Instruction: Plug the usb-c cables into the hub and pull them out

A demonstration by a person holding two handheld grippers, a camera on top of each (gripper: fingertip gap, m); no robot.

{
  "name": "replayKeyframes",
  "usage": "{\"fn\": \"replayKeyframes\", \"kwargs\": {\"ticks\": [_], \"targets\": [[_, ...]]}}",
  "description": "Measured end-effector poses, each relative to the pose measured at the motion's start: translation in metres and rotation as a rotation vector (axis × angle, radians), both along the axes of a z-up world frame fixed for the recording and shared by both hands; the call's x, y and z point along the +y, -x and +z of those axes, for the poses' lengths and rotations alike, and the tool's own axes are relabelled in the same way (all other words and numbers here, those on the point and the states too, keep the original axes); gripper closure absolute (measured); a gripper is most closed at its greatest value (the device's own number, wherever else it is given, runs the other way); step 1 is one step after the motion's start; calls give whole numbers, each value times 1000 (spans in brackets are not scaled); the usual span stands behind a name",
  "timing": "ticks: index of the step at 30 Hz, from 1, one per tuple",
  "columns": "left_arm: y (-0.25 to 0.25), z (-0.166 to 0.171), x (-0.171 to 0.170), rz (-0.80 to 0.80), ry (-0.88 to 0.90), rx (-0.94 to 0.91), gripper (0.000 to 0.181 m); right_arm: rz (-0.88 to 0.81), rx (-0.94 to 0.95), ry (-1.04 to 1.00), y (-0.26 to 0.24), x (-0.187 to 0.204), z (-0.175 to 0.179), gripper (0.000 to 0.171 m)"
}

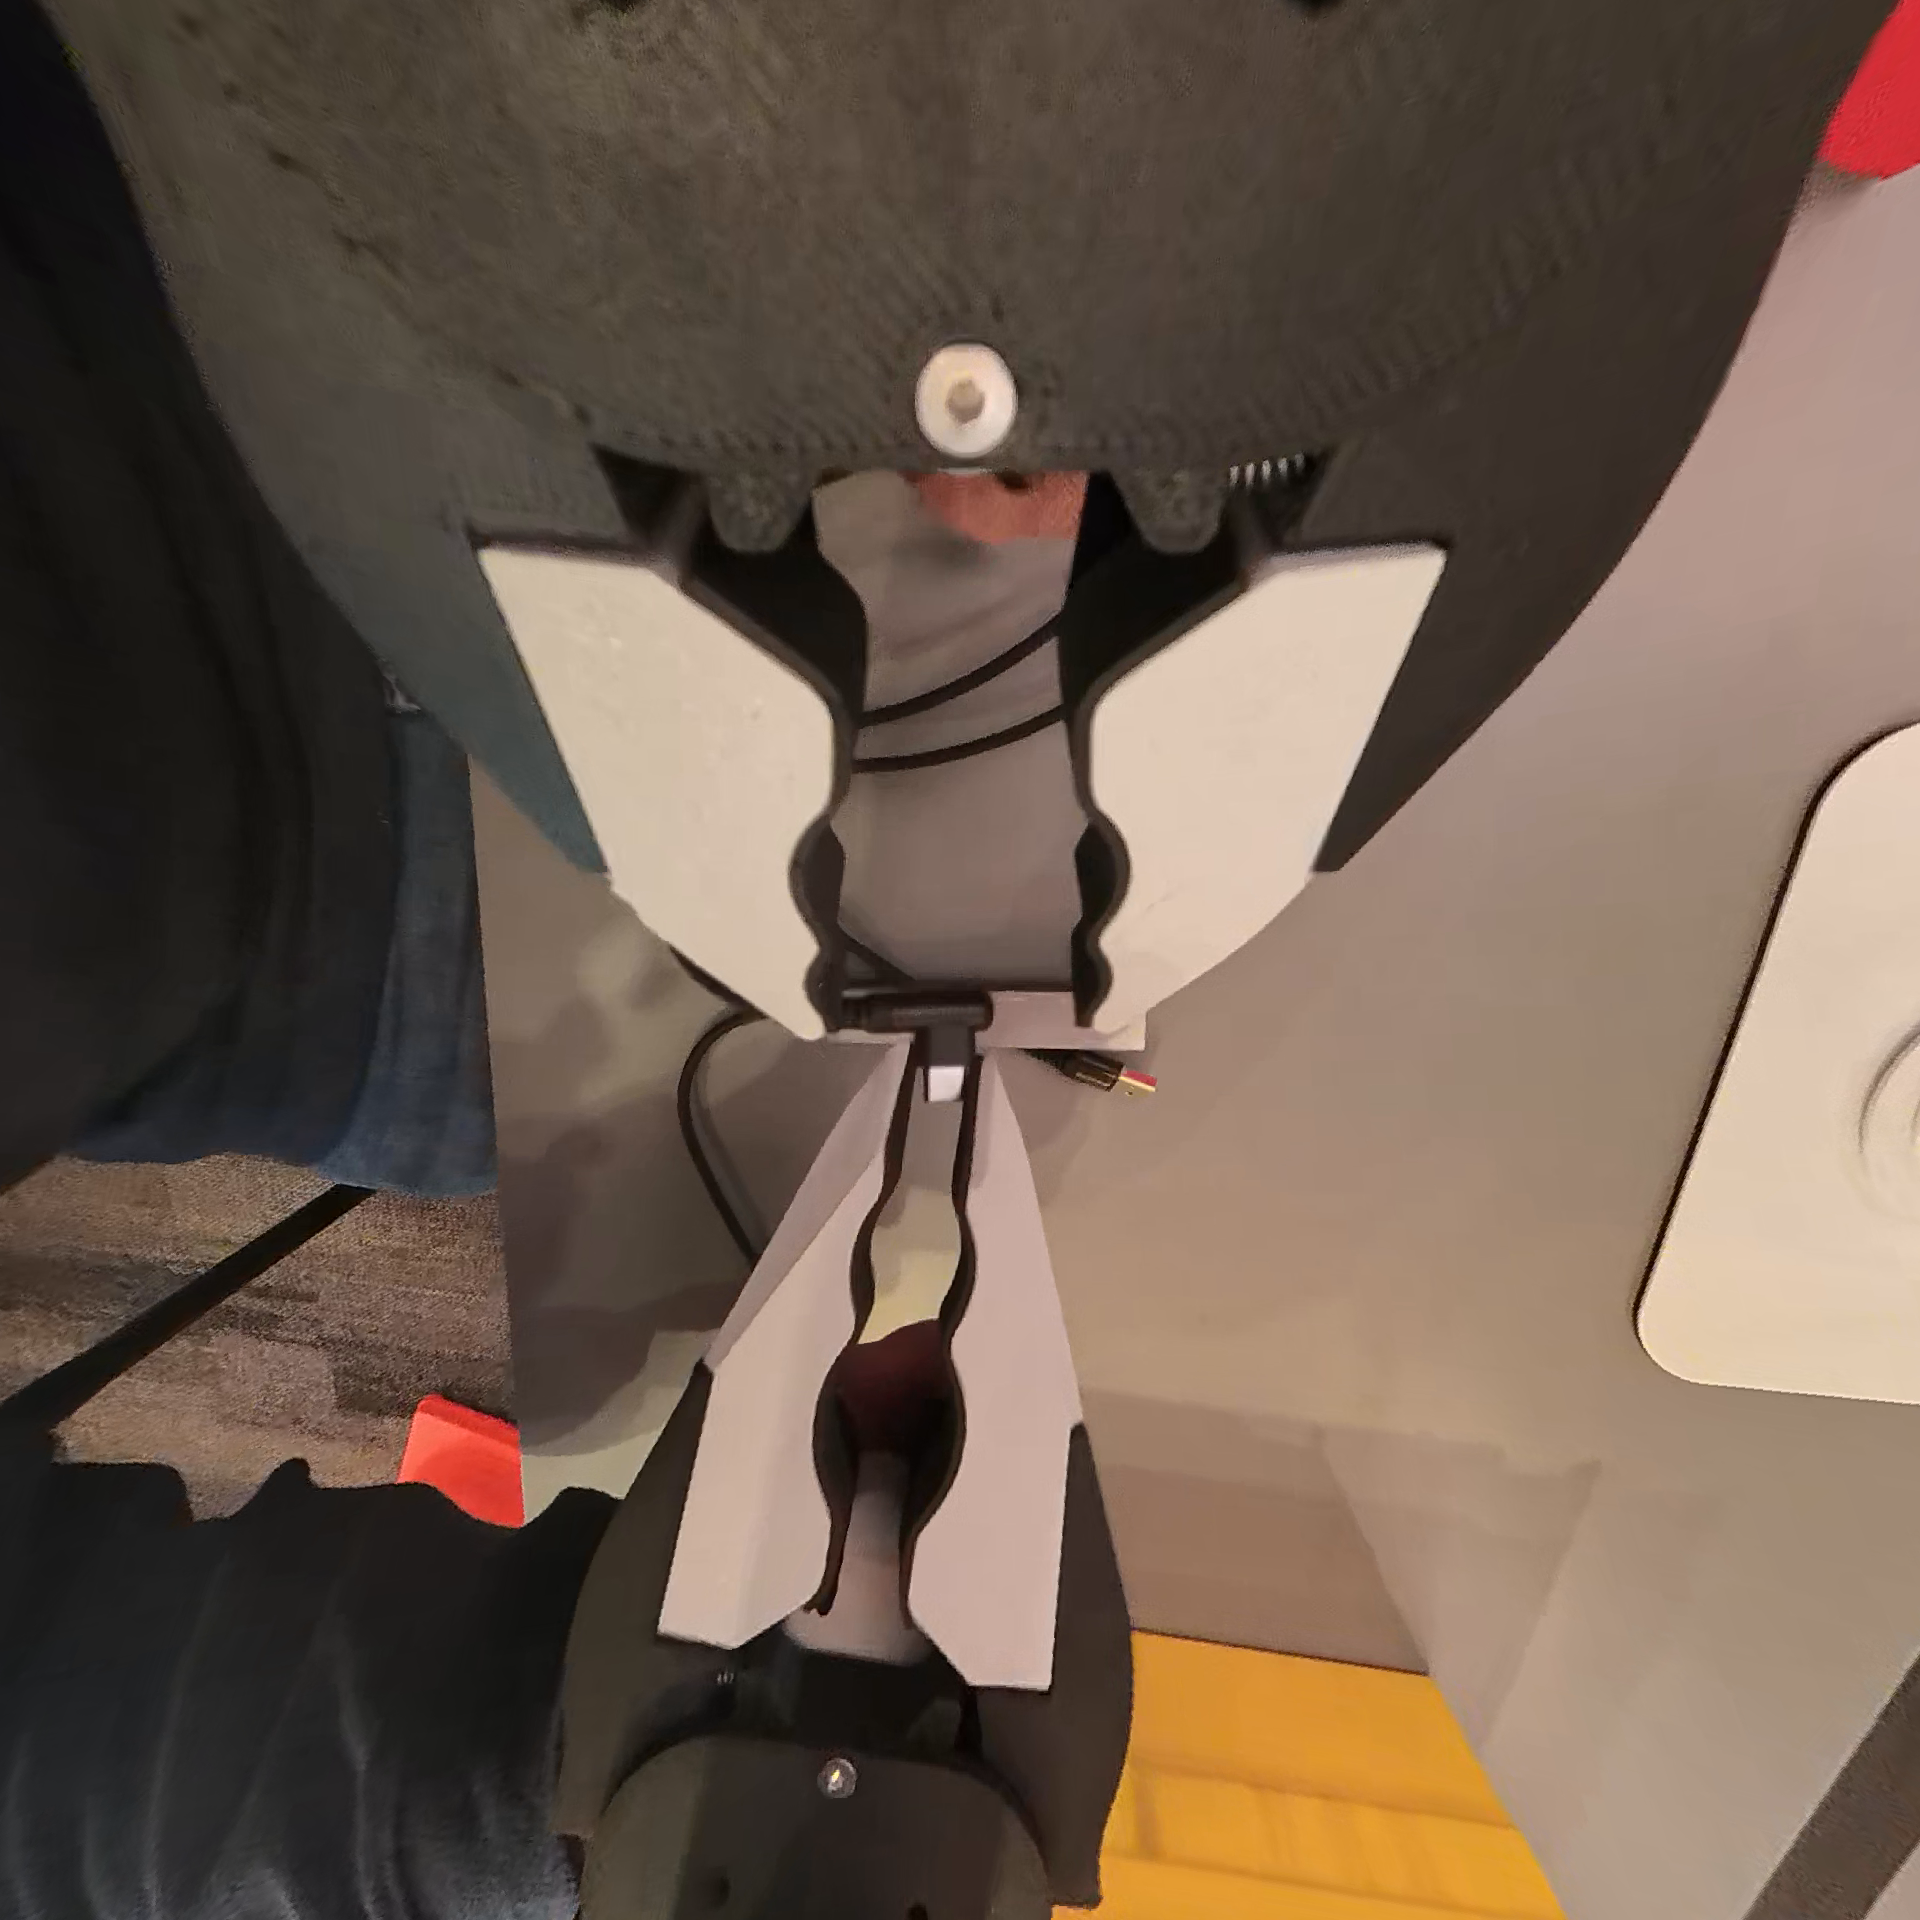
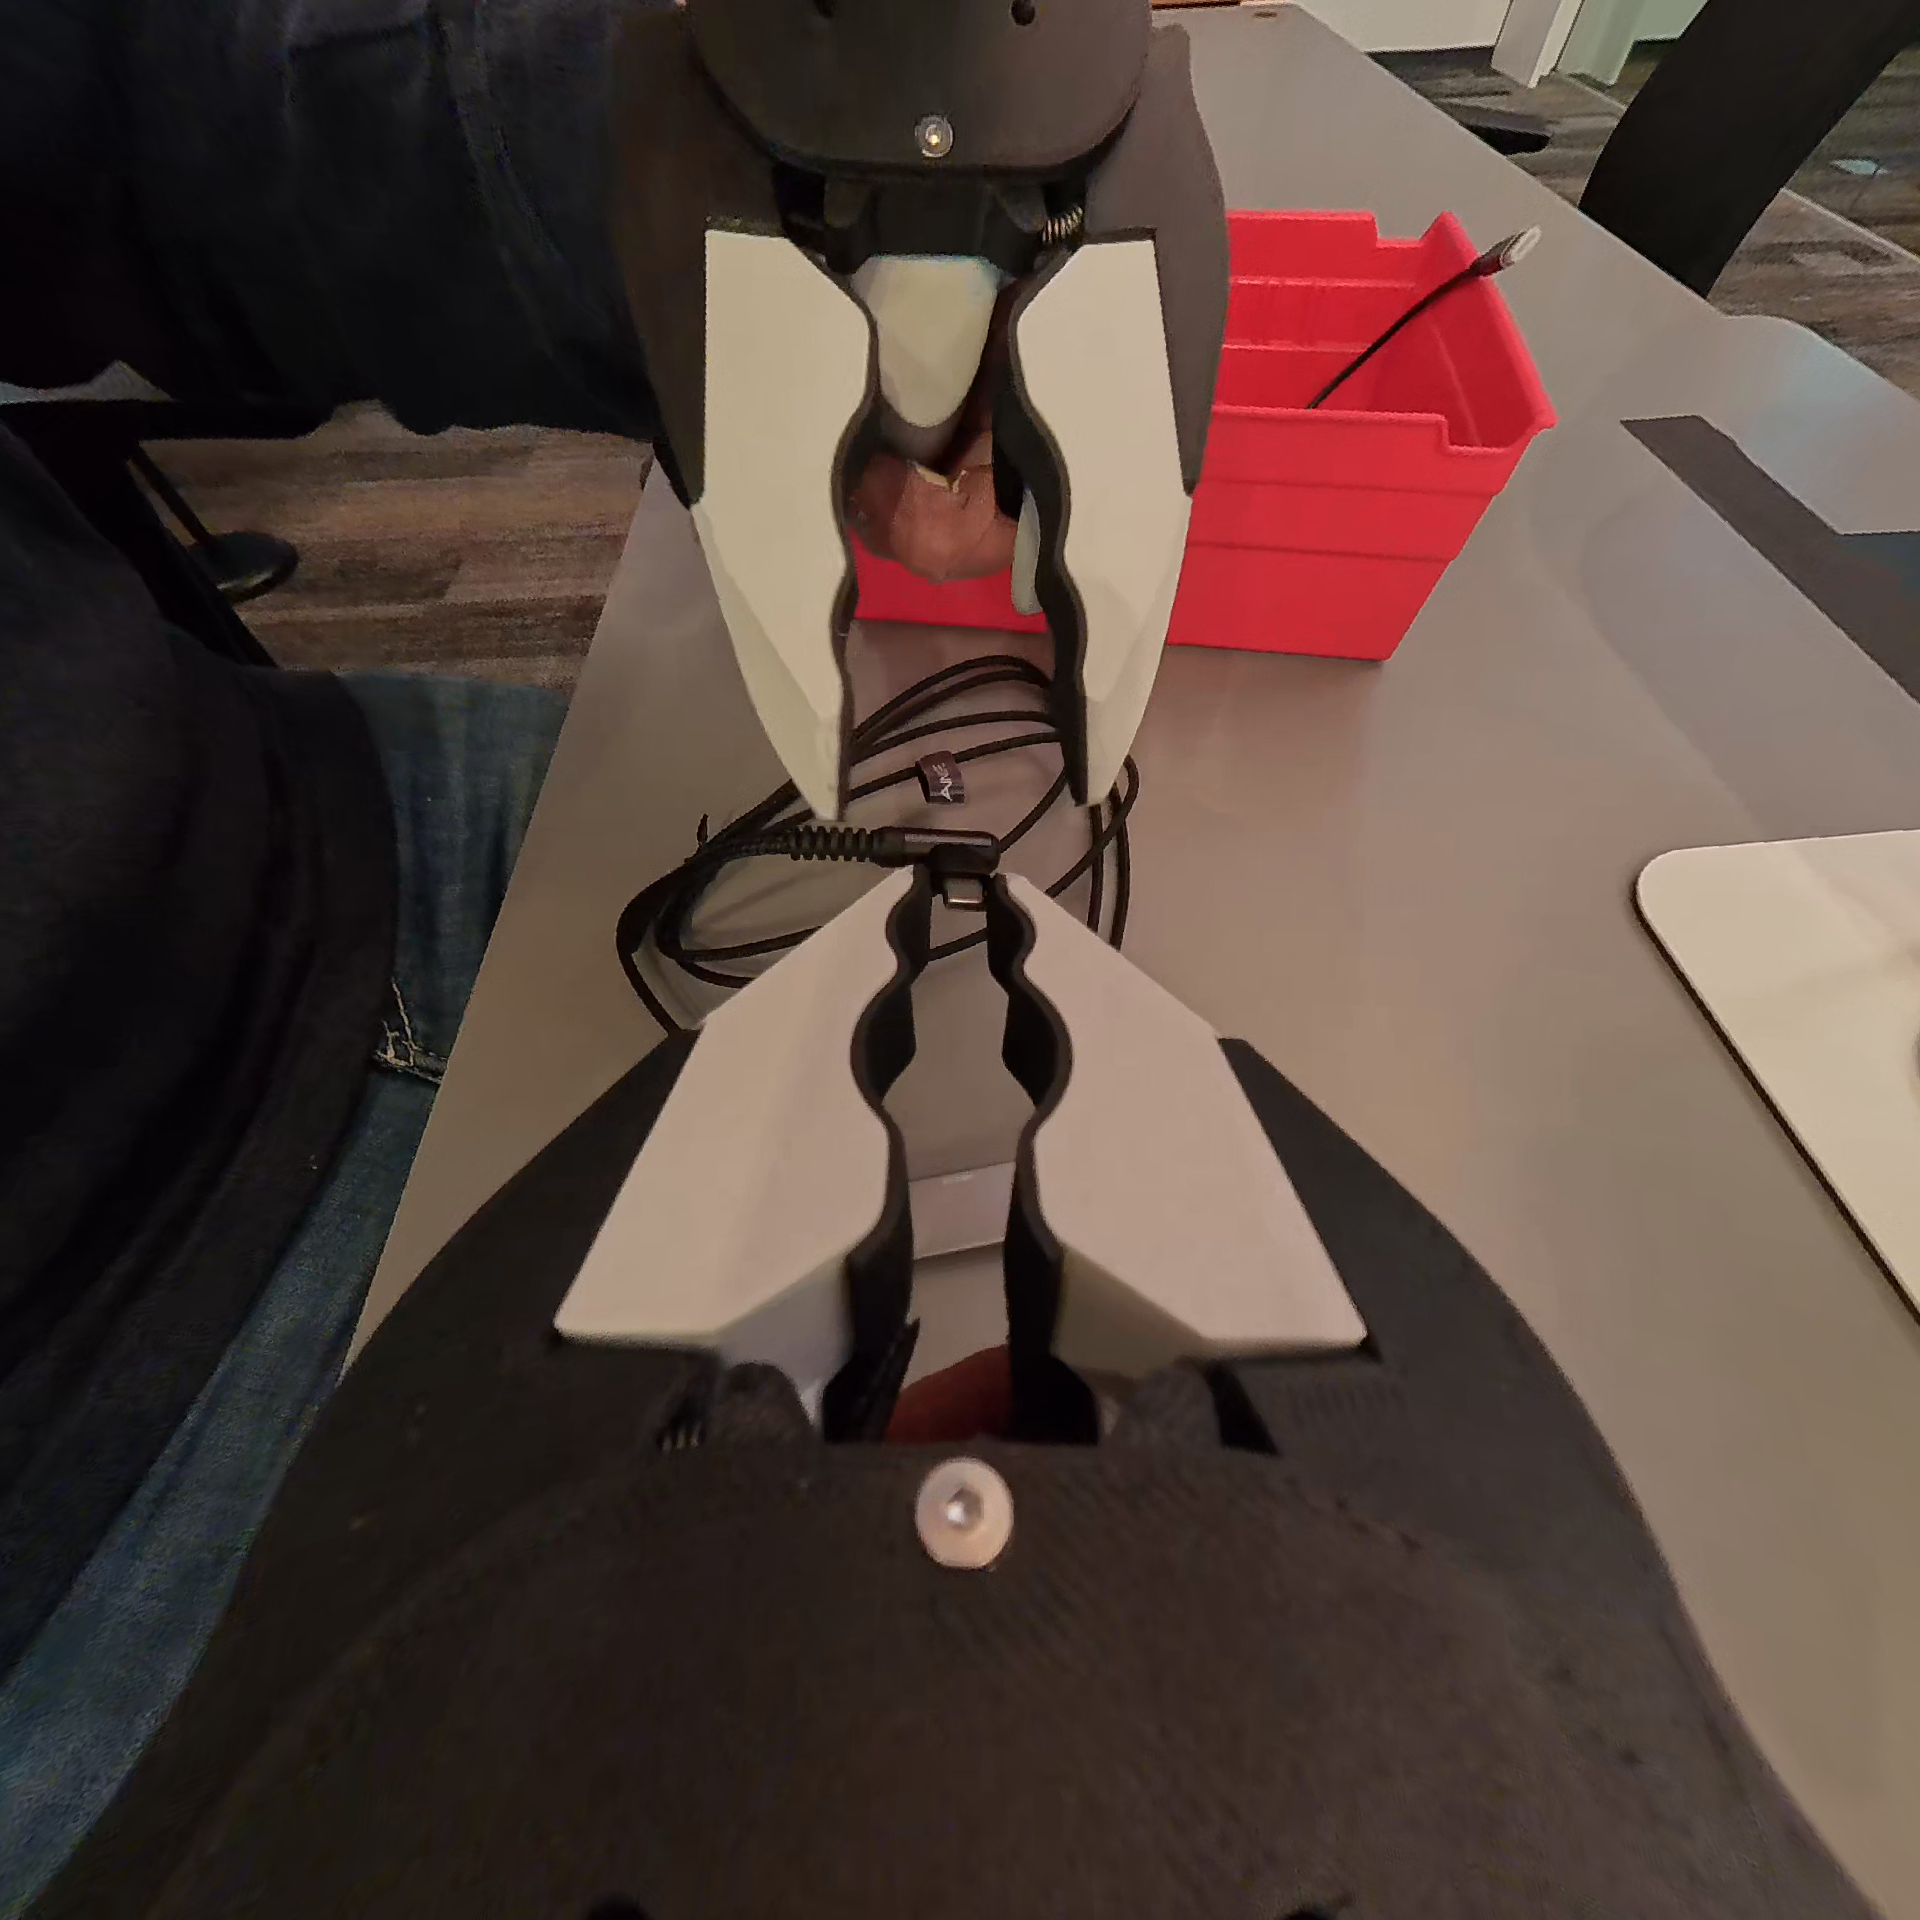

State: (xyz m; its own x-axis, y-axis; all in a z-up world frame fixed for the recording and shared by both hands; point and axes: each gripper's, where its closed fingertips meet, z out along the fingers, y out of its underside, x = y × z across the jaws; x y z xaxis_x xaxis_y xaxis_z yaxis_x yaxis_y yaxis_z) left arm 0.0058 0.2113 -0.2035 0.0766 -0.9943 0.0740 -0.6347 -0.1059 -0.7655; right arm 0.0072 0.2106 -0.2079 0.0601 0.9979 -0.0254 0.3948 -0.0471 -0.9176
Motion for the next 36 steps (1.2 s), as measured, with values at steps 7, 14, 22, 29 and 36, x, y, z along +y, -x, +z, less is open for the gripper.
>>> {"fn": "replayKeyframes", "kwargs": {"ticks": [7,14,22,29,36], "targets": [[-3,-11,-21,-72,33,28,108,4,18,-1,1,-2,3,163],[-10,-16,-22,-61,1,18,121,-6,31,6,-2,-1,5,163],[-12,-14,-21,-48,-51,-4,122,-4,41,24,-3,-1,7,163],[-11,-16,-20,-43,-57,-19,127,-2,51,34,-3,-3,7,162],[-10,-19,-19,-32,-54,-29,130,-10,49,24,-6,-3,4,152]]}}
